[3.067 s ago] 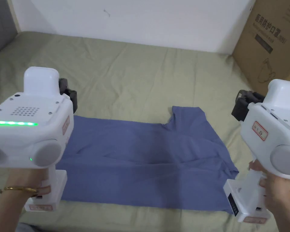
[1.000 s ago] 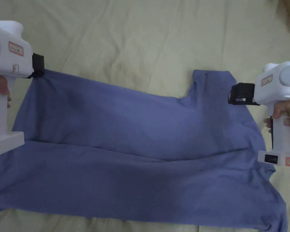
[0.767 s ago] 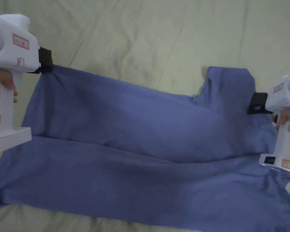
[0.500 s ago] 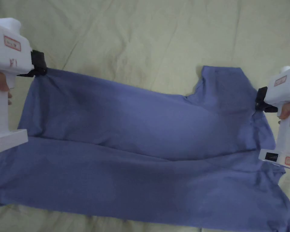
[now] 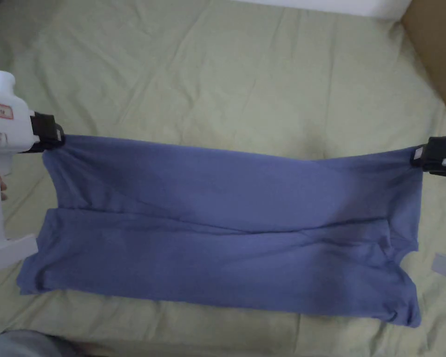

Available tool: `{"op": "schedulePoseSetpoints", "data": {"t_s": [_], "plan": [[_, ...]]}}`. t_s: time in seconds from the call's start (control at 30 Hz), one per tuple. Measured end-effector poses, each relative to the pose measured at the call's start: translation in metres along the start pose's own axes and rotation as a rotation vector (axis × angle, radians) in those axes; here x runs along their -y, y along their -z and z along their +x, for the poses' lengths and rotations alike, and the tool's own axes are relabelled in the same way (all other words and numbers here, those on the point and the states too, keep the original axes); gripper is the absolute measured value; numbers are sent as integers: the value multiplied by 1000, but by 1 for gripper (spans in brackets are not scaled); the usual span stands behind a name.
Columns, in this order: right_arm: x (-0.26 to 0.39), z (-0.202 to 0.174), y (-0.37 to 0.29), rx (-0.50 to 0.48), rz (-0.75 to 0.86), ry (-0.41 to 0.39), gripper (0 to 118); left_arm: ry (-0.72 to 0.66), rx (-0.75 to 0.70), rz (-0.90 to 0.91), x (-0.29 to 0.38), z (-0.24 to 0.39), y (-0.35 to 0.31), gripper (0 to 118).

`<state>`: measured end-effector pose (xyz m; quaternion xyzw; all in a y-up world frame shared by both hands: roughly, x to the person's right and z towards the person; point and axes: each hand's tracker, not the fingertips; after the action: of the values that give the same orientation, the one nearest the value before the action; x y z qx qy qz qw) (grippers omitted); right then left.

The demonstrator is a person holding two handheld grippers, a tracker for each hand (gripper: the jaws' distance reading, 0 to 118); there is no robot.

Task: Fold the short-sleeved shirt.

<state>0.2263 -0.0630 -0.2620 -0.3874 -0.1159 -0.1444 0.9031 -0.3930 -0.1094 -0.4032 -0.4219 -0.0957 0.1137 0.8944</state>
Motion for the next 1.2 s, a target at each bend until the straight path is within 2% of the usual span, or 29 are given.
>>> {"op": "schedulePoseSetpoints", "data": {"t_s": [0.17, 0.3, 0.37, 0.4, 0.43, 0.47, 0.5, 0.53, 0.57, 0.6, 0.73, 0.93, 1.1, 1.13, 1.17, 1.2], "plan": [[60, 7, -39, -22, 7, 32, 0, -42, -15, -20, 62, -14, -25, 1], [117, 8, -45, -2, -41, 30, 0, -93, -57, -80, 114, -26, -32, 2], [142, 9, -44, 24, -75, 29, 0, -103, -93, -112, 137, -31, -33, 14], [154, 11, -43, 43, -102, 26, 7, -92, -142, -126, 147, -33, -34, 30], [162, 13, -43, 55, -119, 27, 29, -82, -182, -124, 152, -32, -37, 60], [169, 17, -44, 69, -131, 27, 51, -78, -199, -118, 158, -36, -40, 84], [174, 20, -46, 77, -140, 26, 74, -78, -205, -119, 161, -39, -44, 101], [175, 22, -49, 90, -143, 23, 99, -89, -209, -109, 161, -42, -51, 108], [173, 24, -53, 119, -137, 16, 109, -97, -210, -89, 155, -43, -58, 108], [169, 27, -58, 150, -106, 11, 113, -102, -202, -70, 149, -44, -66, 108], [137, 17, -89, 168, 83, -13, 113, -57, -209, 139, 116, -25, -100, 108], [107, -34, -129, 104, 375, -136, 115, 127, -215, 451, 90, 39, -140, 108], [104, -75, -139, 35, 515, -167, 116, 286, -202, 597, 97, 79, -145, 106], [105, -80, -139, 39, 536, -164, 114, 311, -190, 598, 99, 85, -144, 99], [106, -86, -139, 40, 561, -163, 110, 335, -184, 609, 102, 91, -144, 88], [107, -92, -140, 38, 583, -159, 100, 339, -181, 615, 105, 94, -141, 69]]}}
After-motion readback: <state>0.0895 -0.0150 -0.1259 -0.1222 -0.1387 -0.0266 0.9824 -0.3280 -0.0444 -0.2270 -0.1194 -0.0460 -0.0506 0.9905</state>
